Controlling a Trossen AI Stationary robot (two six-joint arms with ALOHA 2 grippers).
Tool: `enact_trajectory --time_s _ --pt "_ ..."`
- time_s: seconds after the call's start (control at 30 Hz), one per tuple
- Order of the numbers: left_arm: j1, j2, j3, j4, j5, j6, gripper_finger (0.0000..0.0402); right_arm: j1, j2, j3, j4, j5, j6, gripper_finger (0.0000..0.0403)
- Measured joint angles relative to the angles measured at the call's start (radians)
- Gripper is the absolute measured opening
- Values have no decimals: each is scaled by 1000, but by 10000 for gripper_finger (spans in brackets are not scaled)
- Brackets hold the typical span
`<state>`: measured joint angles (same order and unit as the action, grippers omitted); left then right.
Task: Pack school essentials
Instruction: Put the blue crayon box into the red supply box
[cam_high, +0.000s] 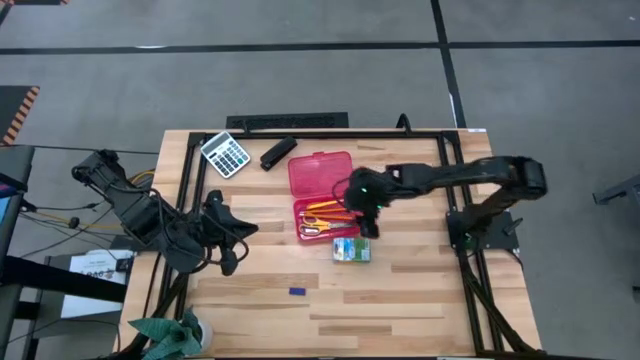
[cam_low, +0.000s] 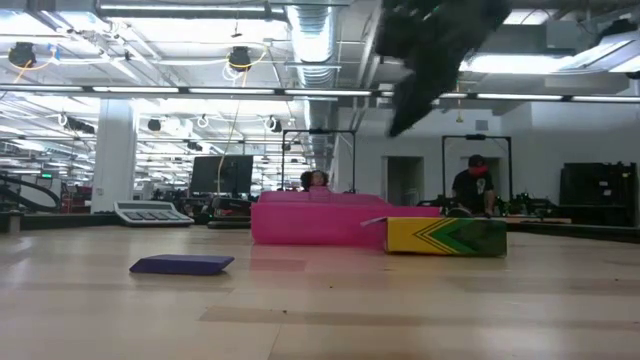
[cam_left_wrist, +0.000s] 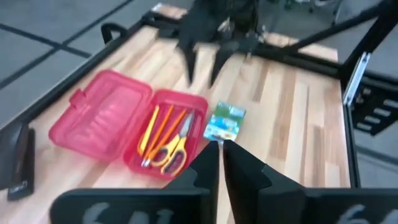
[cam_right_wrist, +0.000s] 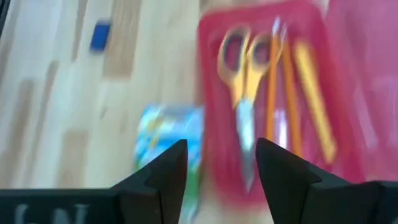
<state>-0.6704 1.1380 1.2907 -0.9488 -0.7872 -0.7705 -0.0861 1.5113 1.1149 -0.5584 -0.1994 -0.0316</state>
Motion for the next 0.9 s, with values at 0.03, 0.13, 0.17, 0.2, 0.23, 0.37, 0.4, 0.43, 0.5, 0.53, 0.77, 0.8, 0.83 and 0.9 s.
enact_trajectory --time_s 0.03,0.13,0.17,0.2,0.23,0.37,0.4,0.43,0.5,0.53,0.77,0.8,0.83,0.9 --pt "0 0 0 -12 7 -3 24 23 -25 0 -48 10 36 201" --pt "0 0 0 -41 23 -2 41 105 -84 -4 -102 65 151 207" --pt "0 0 0 -47 23 -1 46 138 -93 -8 -97 97 189 209" --pt "0 0 0 -52 23 -1 51 175 -97 -12 -84 140 223 210" --pt "0 0 0 -60 23 -1 56 211 -92 -17 -73 188 248 210" --pt "0 0 0 -84 23 1 71 347 -16 -22 -6 382 320 210" --pt "-1 0 0 -90 23 2 74 374 10 -20 6 417 337 210" --pt "-1 0 0 -96 23 2 76 399 40 -9 15 449 358 210" --pt "-5 0 0 -109 23 4 80 437 104 25 23 488 392 210" --pt "-8 0 0 -116 23 9 81 452 137 51 10 505 403 210" --pt "-13 0 0 -144 69 28 84 509 383 287 -99 601 448 214" --pt "-13 0 0 -144 71 32 85 511 418 327 -142 616 451 214" --pt "-13 0 0 -144 77 41 84 512 453 368 -187 626 453 214" --pt "-13 0 0 -144 96 61 85 512 513 442 -260 647 470 214"
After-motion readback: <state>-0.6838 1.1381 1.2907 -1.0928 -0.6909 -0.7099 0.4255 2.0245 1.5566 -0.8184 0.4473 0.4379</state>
